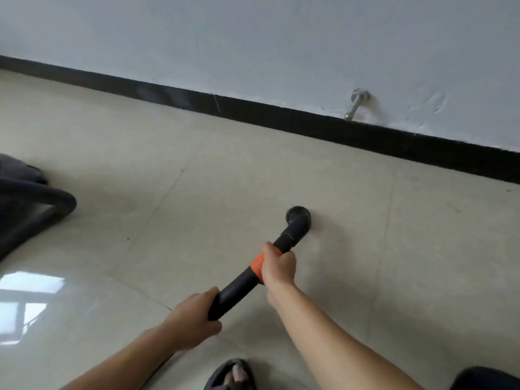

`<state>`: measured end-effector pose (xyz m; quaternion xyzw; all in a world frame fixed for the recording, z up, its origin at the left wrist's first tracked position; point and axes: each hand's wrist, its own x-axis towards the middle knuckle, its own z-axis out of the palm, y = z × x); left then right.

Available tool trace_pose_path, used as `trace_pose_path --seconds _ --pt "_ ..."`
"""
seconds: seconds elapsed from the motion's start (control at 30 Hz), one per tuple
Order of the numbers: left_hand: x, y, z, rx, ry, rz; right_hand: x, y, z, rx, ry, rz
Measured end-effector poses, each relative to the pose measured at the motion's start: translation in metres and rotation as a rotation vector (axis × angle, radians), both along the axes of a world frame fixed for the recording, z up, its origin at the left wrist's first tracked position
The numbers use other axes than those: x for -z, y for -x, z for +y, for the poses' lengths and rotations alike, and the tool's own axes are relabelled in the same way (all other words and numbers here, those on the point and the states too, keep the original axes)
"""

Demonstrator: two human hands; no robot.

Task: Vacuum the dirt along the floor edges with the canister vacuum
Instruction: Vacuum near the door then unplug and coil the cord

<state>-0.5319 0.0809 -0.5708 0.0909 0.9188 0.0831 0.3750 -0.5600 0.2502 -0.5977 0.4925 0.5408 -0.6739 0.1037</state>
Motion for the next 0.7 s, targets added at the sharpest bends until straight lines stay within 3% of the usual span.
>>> trace_pose_path --seconds 0.13,0.23,0.47,0.7 --pt "0.005 0.027 0.018 -0.051 -0.173 0.104 -0.005 0.040 0.031 0.059 -0.058 0.035" --pt "0.007 0.028 0.006 -0.148 -0.227 0.105 -0.002 0.074 0.015 -0.084 -0.031 0.050" --pt "0.020 -0.038 -0.091 -0.469 -0.198 0.114 0.018 0.083 -0.150 -0.646 0.122 0.137" --pt "0.030 -0.076 -0.140 -0.755 -0.273 0.185 0.020 0.033 -0.231 -0.812 0.224 0.148"
